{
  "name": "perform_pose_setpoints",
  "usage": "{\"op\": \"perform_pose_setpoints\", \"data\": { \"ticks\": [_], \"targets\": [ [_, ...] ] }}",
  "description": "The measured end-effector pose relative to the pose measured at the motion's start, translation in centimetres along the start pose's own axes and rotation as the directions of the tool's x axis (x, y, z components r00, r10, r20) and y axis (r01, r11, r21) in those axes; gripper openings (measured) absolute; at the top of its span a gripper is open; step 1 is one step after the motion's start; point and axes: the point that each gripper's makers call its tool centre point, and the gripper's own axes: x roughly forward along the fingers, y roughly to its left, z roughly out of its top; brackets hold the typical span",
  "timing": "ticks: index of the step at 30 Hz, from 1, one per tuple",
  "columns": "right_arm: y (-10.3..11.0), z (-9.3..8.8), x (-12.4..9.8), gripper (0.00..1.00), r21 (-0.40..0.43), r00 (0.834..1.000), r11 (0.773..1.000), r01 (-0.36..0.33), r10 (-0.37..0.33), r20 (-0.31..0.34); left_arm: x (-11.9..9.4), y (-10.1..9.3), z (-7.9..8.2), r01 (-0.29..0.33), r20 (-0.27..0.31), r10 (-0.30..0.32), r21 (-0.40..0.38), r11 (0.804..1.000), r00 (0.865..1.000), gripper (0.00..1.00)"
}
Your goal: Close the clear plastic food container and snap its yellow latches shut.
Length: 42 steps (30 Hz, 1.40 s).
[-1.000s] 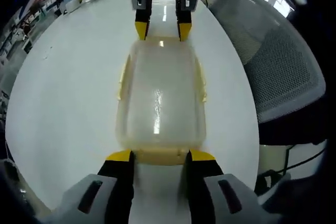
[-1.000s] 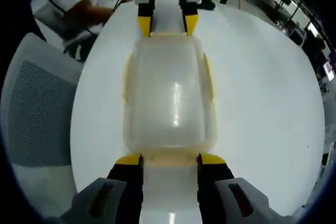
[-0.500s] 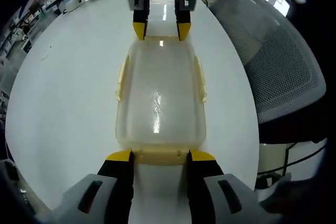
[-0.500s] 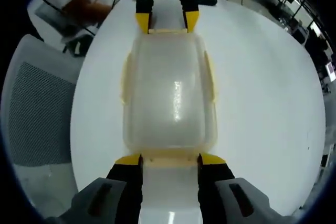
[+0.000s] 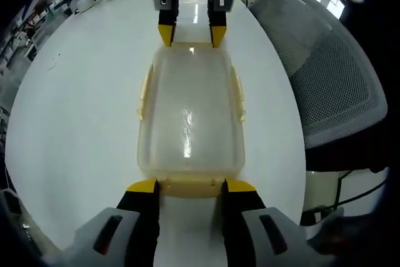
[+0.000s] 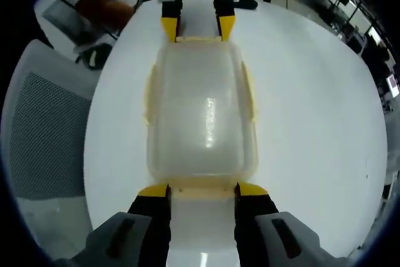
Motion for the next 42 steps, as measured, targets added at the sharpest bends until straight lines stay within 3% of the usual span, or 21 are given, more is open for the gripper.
{"op": "perform_pose_setpoints", "data": {
  "ticks": [11,19,42],
  "targets": [
    [0.3,0.9,-0.6,0.37,-0.017,1.0,1.0,-0.007,0.008,0.026,-0.9,-0.5,-0.3,0.001,-0.01,-0.001,-0.008,1.0,1.0,0.37],
    [0.7,0.7,-1.4,0.37,-0.02,1.0,1.0,-0.011,0.012,0.021,-1.7,-1.1,0.3,0.012,-0.01,-0.012,-0.021,1.0,1.0,0.37],
    [0.3,1.5,-4.7,0.37,-0.016,0.999,1.0,-0.006,0.007,0.049,-4.2,-0.5,1.5,0.005,-0.008,-0.005,-0.009,1.0,1.0,0.37]
  ]
}}
